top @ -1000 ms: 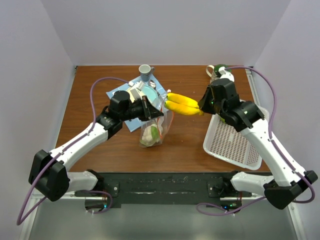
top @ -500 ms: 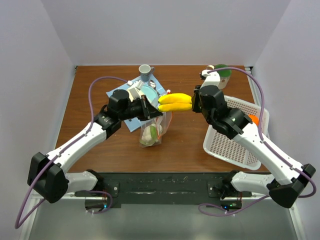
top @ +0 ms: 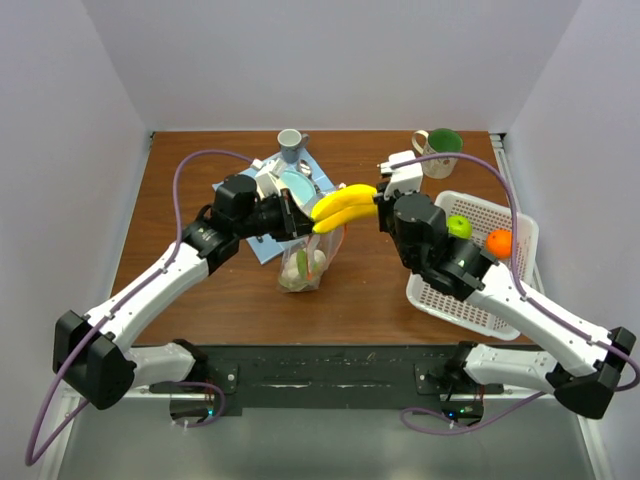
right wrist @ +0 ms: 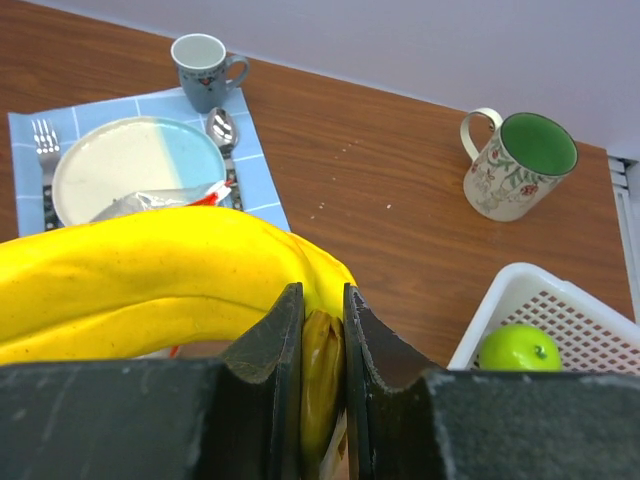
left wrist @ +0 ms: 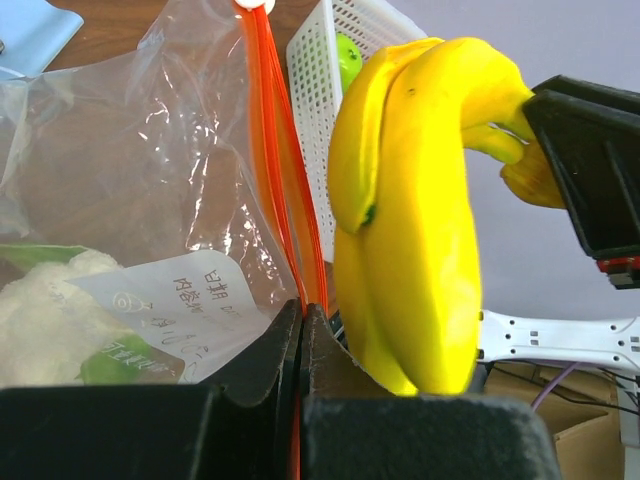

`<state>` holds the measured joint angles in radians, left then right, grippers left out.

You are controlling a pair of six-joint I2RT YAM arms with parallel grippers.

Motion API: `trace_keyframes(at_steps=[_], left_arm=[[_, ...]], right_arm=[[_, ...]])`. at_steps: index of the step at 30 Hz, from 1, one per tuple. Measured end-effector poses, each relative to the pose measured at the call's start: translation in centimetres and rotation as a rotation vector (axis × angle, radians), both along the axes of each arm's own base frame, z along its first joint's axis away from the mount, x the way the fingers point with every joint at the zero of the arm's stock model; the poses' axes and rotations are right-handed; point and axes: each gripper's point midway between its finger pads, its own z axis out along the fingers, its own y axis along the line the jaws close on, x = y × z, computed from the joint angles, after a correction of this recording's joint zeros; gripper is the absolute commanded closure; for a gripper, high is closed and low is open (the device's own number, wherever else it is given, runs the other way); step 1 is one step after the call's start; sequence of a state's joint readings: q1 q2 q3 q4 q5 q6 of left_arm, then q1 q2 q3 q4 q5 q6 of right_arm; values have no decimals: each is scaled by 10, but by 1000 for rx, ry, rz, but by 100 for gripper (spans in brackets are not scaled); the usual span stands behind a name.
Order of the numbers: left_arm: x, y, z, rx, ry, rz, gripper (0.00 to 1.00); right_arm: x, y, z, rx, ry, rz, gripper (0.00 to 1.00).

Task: Place the food in the zip-top bag and seal the zipper
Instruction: Place the fake fruit in the zipper food storage bag.

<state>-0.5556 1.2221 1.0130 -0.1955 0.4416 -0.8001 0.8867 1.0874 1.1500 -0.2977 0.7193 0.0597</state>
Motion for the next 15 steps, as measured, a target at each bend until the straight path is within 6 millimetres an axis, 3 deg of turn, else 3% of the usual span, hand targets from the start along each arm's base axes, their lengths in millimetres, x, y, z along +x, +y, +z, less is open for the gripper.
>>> trace_keyframes(at_steps=[8, 15], left_arm=[[-1, 0, 0, 4, 6, 0, 100], [1, 1, -4, 13, 14, 9, 100]], right_arm=[[-1, -5, -23, -120, 7, -35, 100], [-2, -6, -31, -280, -7, -112, 100]])
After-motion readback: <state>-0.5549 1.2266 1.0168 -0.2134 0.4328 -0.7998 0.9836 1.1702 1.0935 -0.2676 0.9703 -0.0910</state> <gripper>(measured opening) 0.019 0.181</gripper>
